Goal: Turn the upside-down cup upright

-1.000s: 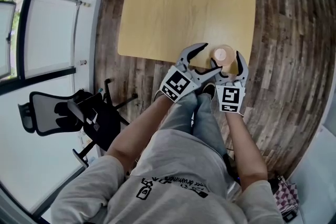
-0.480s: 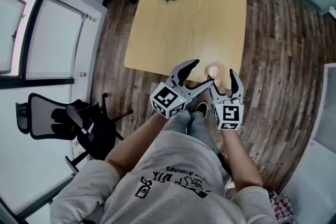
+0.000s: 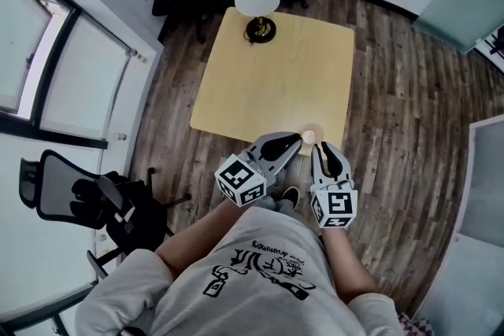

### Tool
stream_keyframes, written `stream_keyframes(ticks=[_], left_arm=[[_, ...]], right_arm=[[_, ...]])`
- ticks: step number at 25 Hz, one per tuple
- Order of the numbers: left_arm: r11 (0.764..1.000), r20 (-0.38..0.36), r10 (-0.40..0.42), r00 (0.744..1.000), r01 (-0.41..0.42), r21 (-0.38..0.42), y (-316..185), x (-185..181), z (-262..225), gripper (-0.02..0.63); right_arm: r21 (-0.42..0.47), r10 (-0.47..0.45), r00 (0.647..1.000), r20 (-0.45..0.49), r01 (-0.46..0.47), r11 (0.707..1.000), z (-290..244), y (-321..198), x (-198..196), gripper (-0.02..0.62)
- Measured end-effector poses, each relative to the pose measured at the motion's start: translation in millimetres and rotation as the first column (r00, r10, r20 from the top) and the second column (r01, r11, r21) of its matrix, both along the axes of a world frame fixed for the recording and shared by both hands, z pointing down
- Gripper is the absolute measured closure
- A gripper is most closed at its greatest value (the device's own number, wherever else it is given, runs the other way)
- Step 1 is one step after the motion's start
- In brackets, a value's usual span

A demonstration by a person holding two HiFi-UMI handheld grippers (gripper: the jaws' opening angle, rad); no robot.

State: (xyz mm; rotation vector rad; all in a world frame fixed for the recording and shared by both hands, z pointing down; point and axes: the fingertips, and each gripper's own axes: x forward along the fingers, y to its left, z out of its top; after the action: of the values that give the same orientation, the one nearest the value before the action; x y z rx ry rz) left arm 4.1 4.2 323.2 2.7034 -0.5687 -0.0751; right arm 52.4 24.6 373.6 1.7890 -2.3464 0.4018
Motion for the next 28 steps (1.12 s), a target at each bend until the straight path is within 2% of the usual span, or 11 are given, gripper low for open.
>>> stream_keyframes(ticks=[8, 16, 22, 28], left_arm=[[1.0, 0.027, 0.0, 1.0, -0.001, 0.014, 18.7, -2.3, -31.5, 0.595], [0.998, 0.088, -0.028, 0.996, 0.023, 0.061, 32.5, -4.7, -62.1, 0.595], [0.989, 0.087, -0.074, 0.994, 0.062, 0.137, 42.9, -10.5, -87.1, 0.595], [0.987, 0.085, -0.086, 0.993, 0.074, 0.142, 54.4, -10.6, -85.7, 0.596]], right_arm=[[0.048, 0.022, 0.996, 0.084, -0.026, 0.999, -56.9, 21.2, -4.5, 0.551], [0.119, -0.015, 0.996, 0.09, 0.004, 0.993, -116.4, 30.2, -12.1, 0.56], [0.138, -0.023, 0.996, 0.091, 0.01, 0.99, -135.9, 39.4, -18.9, 0.568], [0.171, -0.012, 0.997, 0.074, -0.001, 0.985, -141.3, 51.7, -19.6, 0.572]])
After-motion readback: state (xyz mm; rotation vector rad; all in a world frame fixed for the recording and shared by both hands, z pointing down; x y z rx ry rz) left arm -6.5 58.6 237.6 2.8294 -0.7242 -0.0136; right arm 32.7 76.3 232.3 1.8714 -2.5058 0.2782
